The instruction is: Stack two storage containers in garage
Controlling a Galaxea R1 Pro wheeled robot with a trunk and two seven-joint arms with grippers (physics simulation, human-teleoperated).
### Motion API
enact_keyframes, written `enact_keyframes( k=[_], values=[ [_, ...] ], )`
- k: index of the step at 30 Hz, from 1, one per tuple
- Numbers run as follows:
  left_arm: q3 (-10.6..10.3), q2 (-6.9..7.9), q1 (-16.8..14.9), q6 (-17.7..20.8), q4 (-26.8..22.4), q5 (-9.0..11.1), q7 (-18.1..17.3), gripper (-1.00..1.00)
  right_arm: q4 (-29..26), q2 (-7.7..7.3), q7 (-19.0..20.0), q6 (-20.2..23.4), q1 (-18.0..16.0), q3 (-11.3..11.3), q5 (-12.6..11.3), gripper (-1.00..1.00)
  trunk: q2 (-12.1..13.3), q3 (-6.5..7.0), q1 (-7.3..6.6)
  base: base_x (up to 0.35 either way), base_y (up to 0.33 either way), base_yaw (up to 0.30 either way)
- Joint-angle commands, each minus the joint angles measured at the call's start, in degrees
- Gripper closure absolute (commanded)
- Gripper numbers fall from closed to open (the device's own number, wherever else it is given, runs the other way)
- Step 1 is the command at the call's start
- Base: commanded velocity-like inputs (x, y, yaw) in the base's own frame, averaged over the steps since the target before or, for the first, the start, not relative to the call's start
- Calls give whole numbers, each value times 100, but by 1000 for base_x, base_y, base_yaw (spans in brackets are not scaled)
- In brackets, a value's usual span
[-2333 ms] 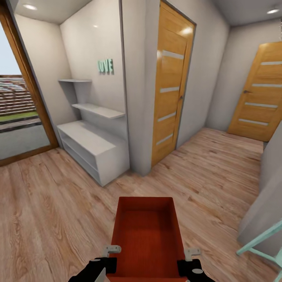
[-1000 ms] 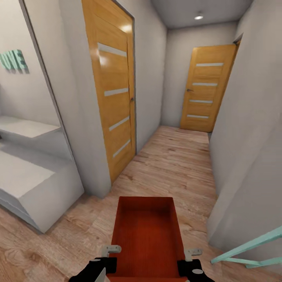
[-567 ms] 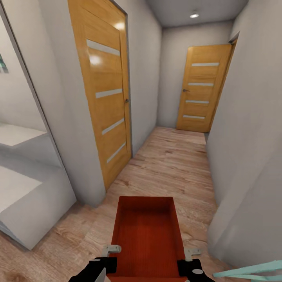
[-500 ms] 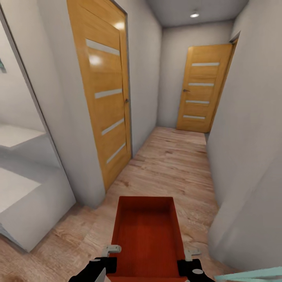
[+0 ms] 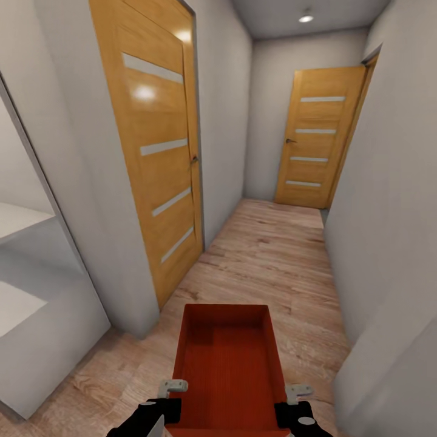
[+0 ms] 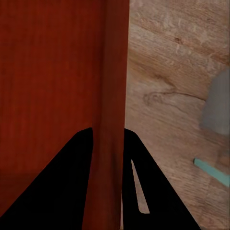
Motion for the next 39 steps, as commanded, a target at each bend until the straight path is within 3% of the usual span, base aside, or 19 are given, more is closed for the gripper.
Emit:
enact_keyframes(
  k=[1, 12, 31, 39],
  values=[
    [-16, -2, -3, 33, -36, -69, 57, 100, 41, 0, -91, 83, -4, 3, -129, 100, -3, -5, 3, 320, 0, 0],
    [-18, -2, -3, 39, -36, -69, 57, 100, 41, 0, -95, 83, -4, 3, -128, 100, -3, -5, 3, 320, 0, -12],
    [-15, -2, -3, 37, -36, -69, 57, 100, 41, 3, -91, 82, -4, 3, -130, 100, -3, -5, 3, 320, 0, -215],
    [-17, -2, -3, 35, -36, -69, 57, 100, 41, -4, -91, 84, -4, 3, -132, 100, -3, -5, 3, 320, 0, -39]
  ],
)
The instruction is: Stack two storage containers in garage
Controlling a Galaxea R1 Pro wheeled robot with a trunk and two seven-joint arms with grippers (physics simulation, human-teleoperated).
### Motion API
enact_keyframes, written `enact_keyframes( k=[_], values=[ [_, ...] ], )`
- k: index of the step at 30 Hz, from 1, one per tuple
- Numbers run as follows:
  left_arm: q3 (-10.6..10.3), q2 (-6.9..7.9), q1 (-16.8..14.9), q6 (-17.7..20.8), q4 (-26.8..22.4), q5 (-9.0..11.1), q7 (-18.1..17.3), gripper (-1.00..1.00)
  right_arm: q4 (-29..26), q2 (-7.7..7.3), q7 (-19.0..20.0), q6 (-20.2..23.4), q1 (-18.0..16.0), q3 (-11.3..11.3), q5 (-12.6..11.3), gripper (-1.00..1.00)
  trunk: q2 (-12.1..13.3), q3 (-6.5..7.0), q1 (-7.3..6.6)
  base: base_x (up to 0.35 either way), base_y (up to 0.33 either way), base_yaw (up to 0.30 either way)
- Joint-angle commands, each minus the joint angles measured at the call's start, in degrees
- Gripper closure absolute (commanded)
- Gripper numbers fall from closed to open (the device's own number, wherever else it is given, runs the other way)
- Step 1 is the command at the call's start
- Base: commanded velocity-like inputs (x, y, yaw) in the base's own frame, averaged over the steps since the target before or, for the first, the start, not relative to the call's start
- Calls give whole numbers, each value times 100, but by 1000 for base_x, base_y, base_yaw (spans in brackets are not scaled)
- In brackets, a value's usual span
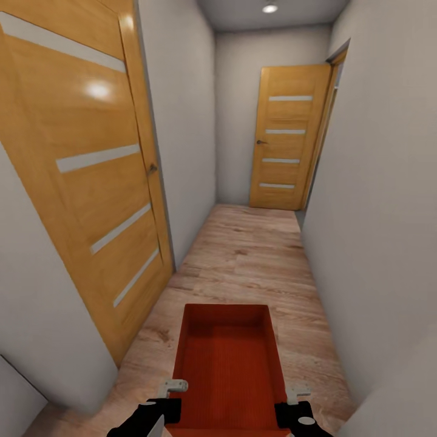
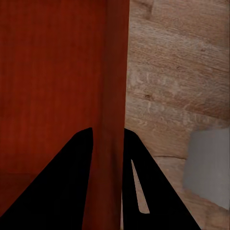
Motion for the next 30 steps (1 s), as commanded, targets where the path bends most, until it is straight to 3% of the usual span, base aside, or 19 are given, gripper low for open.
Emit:
enact_keyframes(
  k=[1, 30],
  values=[
    [-18, -1, -3, 38, -36, -70, 57, 100, 46, -1, -89, 80, -4, 1, -131, 100, -3, -5, 3, 320, 0, -2],
    [-15, -1, -3, 40, -36, -70, 57, 100, 46, -4, -89, 82, -4, 1, -132, 100, -3, -5, 3, 320, 0, 0]
  ],
)
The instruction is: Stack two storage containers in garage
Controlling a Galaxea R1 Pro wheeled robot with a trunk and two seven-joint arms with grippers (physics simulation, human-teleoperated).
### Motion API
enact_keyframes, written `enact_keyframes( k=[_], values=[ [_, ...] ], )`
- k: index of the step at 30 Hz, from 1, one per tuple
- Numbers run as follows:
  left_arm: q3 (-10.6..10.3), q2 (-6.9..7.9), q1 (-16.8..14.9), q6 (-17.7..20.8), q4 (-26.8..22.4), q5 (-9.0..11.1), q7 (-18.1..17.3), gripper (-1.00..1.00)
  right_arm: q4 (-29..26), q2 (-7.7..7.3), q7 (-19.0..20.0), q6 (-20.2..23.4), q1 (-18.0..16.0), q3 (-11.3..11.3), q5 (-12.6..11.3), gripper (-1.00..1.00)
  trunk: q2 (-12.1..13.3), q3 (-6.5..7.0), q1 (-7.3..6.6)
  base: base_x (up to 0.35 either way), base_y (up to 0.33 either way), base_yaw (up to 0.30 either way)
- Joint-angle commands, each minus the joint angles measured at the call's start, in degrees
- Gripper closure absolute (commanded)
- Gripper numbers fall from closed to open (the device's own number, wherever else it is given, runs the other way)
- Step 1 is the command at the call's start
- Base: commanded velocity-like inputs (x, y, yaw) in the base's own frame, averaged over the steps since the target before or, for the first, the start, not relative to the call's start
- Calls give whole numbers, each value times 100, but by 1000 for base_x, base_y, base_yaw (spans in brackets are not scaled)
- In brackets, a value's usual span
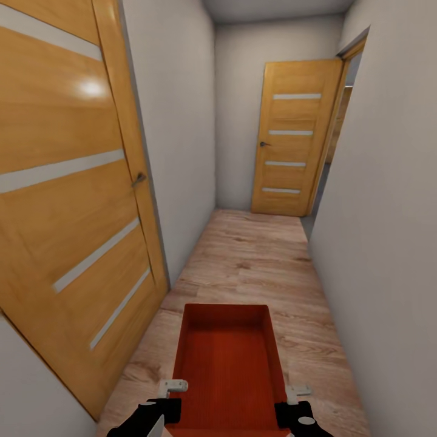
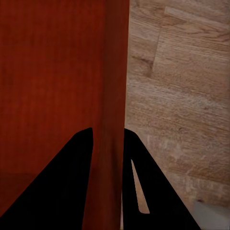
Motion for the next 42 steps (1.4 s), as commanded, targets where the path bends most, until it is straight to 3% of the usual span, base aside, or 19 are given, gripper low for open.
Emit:
enact_keyframes(
  k=[1, 42],
  values=[
    [-18, -1, -3, 37, -36, -69, 57, 100, 53, -2, -87, 72, -4, -2, -131, 100, -3, -5, 3, 320, 0, 0],
    [-18, -1, -3, 35, -36, -70, 57, 100, 53, 4, -87, 72, -4, -2, -131, 100, -3, -5, 3, 320, 0, -49]
  ],
)
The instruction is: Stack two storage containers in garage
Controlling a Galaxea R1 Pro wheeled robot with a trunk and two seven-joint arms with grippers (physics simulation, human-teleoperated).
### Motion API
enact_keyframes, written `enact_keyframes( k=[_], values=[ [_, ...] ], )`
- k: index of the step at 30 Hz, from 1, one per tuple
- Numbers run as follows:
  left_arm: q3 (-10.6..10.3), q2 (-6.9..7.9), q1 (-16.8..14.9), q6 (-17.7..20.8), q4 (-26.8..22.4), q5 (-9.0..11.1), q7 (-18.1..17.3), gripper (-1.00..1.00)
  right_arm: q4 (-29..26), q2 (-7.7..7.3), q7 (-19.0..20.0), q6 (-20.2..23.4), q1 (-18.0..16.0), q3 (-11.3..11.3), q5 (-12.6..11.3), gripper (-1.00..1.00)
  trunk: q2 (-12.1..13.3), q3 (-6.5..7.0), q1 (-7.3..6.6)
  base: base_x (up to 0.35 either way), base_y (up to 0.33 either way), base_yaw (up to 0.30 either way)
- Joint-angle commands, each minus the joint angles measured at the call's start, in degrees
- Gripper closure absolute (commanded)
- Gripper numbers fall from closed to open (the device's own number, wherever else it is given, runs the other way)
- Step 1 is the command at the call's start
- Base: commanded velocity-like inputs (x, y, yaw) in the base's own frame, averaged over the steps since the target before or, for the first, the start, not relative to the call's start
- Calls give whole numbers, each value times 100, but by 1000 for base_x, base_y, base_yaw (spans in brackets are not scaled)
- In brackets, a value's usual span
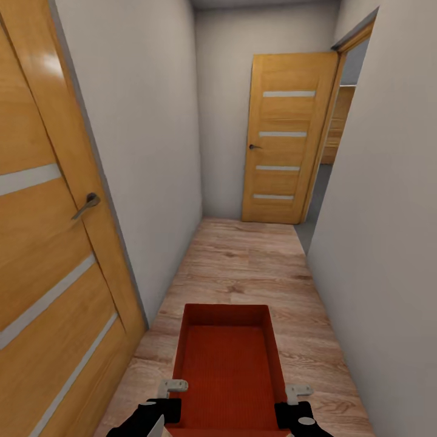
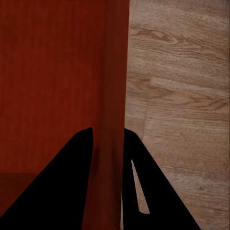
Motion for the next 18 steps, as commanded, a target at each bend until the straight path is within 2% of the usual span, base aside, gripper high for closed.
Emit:
enact_keyframes(
  k=[1, 13, 18],
  values=[
    [-14, -2, -3, 36, -37, -68, 56, 100, 32, -1, -94, 95, -4, 5, -131, 100, -3, -5, 3, 320, 0, -121],
    [-14, -2, -3, 39, -37, -67, 56, 100, 32, 0, -92, 95, -4, 5, -131, 100, -3, -5, 3, 320, 0, -180],
    [-15, -2, -3, 39, -37, -68, 56, 100, 32, 0, -92, 95, -4, 5, -131, 100, -3, -5, 3, 320, 0, -66]
  ],
)
